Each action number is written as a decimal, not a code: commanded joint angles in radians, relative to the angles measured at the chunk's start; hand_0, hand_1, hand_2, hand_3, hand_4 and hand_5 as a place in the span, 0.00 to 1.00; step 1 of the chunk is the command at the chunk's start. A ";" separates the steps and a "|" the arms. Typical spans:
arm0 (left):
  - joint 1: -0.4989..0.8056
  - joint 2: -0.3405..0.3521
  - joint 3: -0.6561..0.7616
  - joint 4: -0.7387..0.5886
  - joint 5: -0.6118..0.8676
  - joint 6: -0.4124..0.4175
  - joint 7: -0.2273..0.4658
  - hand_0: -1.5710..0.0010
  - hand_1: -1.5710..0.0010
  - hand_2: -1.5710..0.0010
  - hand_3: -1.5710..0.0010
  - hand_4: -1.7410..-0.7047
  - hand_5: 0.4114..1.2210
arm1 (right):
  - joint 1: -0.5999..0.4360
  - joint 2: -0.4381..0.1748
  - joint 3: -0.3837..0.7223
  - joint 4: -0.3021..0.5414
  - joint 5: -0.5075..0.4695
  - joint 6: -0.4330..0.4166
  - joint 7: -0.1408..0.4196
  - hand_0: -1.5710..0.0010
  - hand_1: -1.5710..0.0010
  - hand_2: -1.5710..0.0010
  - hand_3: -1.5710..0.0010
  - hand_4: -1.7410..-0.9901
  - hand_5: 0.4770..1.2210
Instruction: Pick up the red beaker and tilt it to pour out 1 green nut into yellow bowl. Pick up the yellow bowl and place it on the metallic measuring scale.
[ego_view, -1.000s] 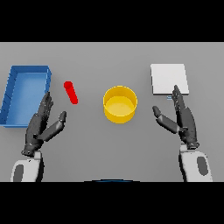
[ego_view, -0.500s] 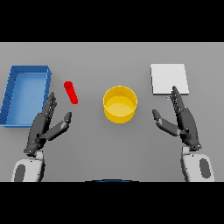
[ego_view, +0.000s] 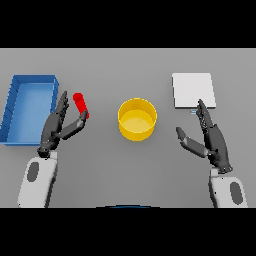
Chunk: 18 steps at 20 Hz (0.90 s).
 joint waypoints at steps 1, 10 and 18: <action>-0.020 0.003 0.009 0.033 -0.002 0.004 -0.029 1.00 1.00 1.00 1.00 0.51 0.29 | 0.007 0.001 0.000 -0.006 -0.004 0.001 -0.004 1.00 1.00 1.00 1.00 0.60 0.19; -0.217 -0.016 0.035 0.281 -0.050 0.058 -0.097 1.00 1.00 1.00 1.00 0.49 0.29 | -0.022 -0.008 -0.007 -0.002 0.018 -0.020 0.041 1.00 1.00 1.00 1.00 0.59 0.22; -0.302 -0.038 0.093 0.435 -0.015 0.073 -0.207 0.90 0.91 0.89 0.92 0.36 0.41 | -0.015 0.005 -0.007 0.001 0.014 -0.026 0.029 1.00 1.00 1.00 1.00 0.59 0.23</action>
